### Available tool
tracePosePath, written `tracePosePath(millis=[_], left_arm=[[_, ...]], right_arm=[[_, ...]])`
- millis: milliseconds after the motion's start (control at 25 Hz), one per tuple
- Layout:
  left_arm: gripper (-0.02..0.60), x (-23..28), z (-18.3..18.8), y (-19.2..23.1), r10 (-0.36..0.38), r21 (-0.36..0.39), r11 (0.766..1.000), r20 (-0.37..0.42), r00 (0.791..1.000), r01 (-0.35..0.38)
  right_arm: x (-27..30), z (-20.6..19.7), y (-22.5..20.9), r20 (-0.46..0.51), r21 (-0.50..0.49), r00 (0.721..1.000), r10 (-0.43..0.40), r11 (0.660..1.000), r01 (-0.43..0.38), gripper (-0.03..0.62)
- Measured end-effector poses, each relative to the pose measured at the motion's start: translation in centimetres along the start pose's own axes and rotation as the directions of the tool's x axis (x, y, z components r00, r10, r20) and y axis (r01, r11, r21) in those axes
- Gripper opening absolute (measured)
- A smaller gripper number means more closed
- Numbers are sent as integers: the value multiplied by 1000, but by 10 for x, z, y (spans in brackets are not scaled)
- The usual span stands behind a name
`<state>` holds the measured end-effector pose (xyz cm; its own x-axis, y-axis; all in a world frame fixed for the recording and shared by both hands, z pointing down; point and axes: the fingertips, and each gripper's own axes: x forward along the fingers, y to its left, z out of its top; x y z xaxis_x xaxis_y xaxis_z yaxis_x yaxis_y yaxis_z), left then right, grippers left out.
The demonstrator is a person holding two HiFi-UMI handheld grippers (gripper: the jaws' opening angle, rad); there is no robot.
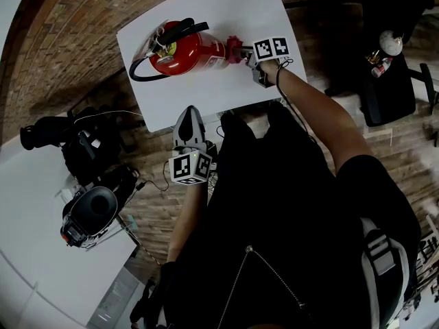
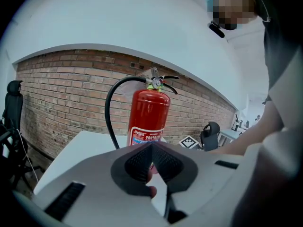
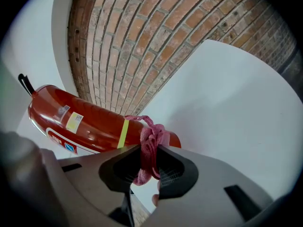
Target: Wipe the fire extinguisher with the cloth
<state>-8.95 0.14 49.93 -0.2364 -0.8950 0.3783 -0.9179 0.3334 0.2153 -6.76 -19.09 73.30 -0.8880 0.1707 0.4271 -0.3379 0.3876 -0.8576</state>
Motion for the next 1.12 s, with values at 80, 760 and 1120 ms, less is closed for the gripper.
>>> tracePosePath(millis=[80,760,1120], left_arm=[[8,1,1,-1,-3,2,1000,2,1000,3],[8,5,3,-12,-22,7,1000,14,1000,22],[8,1,5,-15,-20,12,1000,29,999,20]], right_arm=[[-3,1,7,6,0,1000,13,1000,-13,101],[-27,10,51,28,5,995,96,995,-96,101],[-44,17,80,45,-28,989,143,989,-142,101]])
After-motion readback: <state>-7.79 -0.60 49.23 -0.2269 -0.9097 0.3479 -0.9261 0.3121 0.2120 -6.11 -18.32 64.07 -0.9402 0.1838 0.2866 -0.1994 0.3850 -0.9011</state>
